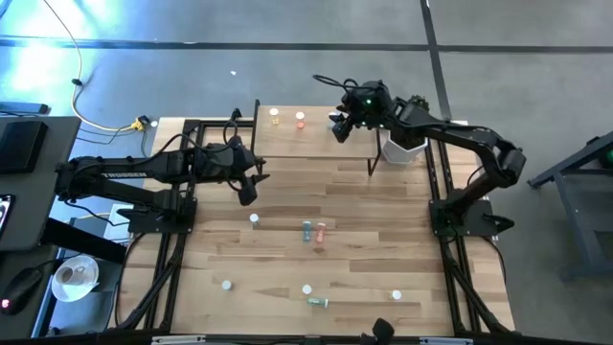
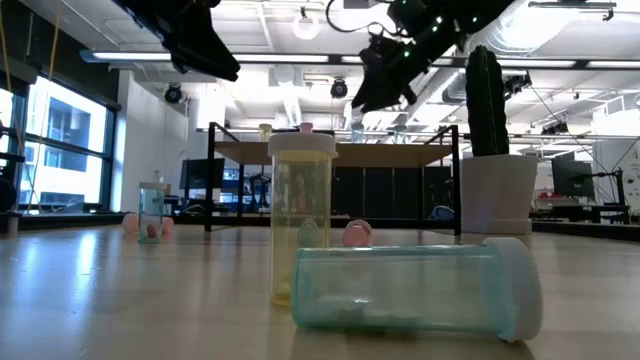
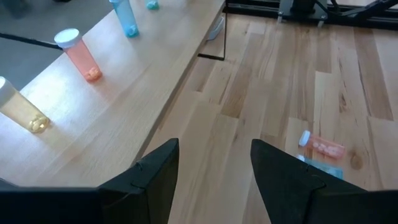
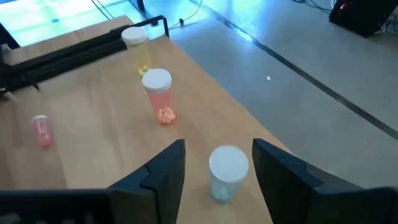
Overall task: Pick and place medicine bottles onto shelf by color
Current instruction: Put the top green pill bottle on the shelf aligned with the other green pill bottle
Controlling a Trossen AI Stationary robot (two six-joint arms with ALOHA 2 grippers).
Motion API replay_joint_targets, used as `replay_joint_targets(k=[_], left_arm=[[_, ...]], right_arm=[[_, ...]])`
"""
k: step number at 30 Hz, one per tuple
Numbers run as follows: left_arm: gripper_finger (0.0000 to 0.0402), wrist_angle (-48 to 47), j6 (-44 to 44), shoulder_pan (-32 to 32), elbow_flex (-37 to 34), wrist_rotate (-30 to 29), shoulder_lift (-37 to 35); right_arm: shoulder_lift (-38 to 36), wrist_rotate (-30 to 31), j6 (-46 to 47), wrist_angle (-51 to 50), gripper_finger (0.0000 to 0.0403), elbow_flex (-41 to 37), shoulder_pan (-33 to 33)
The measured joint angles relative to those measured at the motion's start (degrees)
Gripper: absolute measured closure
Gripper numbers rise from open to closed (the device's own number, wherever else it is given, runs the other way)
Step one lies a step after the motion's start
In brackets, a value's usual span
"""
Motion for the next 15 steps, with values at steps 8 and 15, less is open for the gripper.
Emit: replay_joint_targets(k=[8, 15], left_arm=[[0.0213, -2.5, -0.3, 0.0, 0.0, -0.1, 0.0], [0.0213, -6.4, -3.3, -0.6, 0.0, 0.4, 0.0]], right_arm=[[-3.2, -0.3, -0.1, -4.6, 0.0224, 0.0, 3.1], [-4.5, -0.2, 0.0, -7.1, 0.0224, 0.0, 8.6]])
